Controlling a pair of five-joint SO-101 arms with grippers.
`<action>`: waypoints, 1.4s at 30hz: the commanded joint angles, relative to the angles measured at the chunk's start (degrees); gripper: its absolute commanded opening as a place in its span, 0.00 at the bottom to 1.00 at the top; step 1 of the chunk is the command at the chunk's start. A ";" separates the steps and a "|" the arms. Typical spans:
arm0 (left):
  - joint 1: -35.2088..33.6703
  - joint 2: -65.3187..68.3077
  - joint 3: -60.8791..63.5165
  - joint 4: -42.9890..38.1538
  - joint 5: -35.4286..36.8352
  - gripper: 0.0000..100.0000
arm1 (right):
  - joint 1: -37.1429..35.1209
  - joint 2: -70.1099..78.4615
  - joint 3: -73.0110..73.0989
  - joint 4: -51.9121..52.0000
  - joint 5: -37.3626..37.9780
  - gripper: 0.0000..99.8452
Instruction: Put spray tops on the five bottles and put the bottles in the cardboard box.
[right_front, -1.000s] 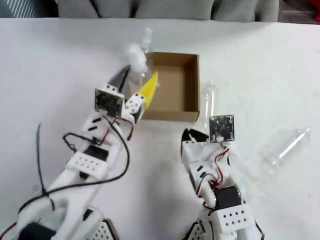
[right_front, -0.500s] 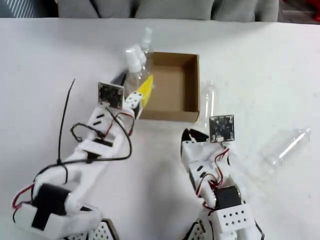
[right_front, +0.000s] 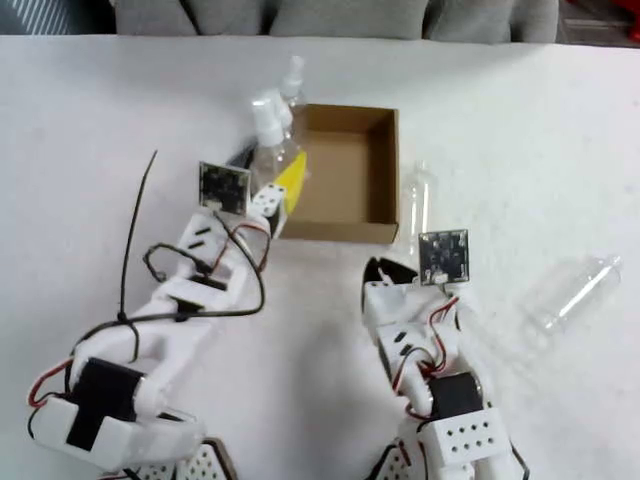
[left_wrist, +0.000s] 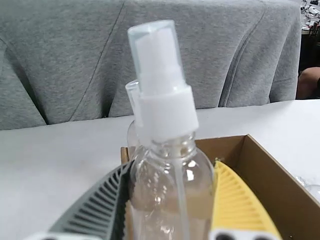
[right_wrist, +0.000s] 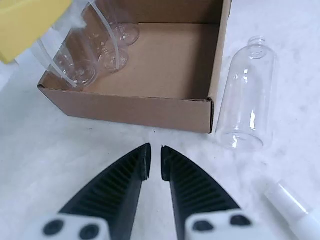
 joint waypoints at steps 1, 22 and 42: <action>-0.40 -0.04 -3.52 -1.49 0.79 0.02 | 0.22 -0.57 -0.62 -1.27 0.09 0.02; -0.57 11.74 -9.32 -1.85 0.35 0.02 | 0.13 -0.57 -0.53 -1.27 0.09 0.02; -0.04 11.74 -5.98 -1.67 0.35 0.09 | 0.48 -0.57 -0.53 -1.27 0.09 0.02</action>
